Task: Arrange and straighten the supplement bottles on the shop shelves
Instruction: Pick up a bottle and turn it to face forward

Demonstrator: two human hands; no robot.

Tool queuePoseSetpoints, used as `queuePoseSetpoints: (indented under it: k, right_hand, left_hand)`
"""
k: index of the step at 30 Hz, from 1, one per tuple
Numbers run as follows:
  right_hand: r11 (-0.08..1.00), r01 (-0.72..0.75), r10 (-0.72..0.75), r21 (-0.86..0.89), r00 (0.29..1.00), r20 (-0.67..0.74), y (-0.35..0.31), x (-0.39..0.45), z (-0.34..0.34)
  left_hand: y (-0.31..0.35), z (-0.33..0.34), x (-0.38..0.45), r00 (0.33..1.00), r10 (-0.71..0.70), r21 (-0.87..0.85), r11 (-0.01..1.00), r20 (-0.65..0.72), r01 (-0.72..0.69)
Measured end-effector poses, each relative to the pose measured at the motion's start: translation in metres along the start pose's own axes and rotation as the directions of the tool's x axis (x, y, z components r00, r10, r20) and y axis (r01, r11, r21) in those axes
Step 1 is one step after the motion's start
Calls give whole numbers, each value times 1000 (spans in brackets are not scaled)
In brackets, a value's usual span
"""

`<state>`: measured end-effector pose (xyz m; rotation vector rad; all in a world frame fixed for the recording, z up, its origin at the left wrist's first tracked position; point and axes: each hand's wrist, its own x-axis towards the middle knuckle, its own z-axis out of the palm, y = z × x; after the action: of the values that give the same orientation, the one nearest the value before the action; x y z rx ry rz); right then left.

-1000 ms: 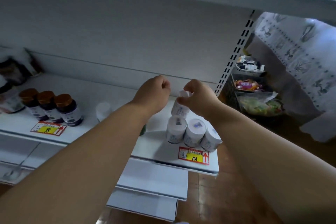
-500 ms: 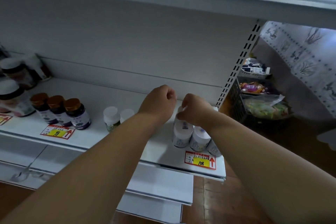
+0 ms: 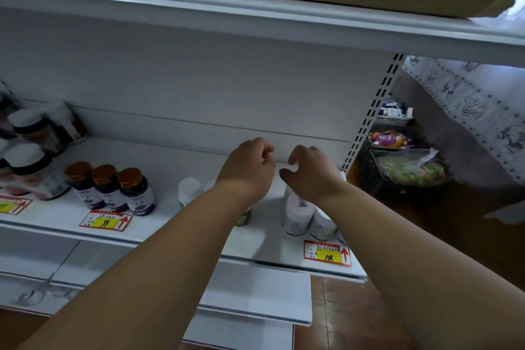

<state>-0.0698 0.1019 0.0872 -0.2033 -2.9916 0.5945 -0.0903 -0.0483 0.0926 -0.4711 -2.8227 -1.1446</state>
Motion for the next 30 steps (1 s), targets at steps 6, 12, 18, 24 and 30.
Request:
queuePoseSetpoints:
  k: [6,12,18,24,30]
  right_hand:
    - [988,68,-46,138,986,-162,-76,-18,8]
    - [956,213,-148,203,944,-295,-195,-27,51]
    - [908,307,-232,284,935,-269,-289,-26,81]
    - [859,415,-360,298,906,-224,-363,6,104]
    - [864,408,-402,296,912,-84,-427,51,137]
  left_hand:
    - [-51,-69,-30,990,90,-27,995,-108,-94]
    - [-145,-178,-70,980,88,49,996,-181,-80]
    - [-199,-242,-86,977,61,67,997,-205,-49]
    - [-260,-281,-87,946,5,86,996,-323,24]
    - [-310,-321,-85,933,4,163,985,-360,58]
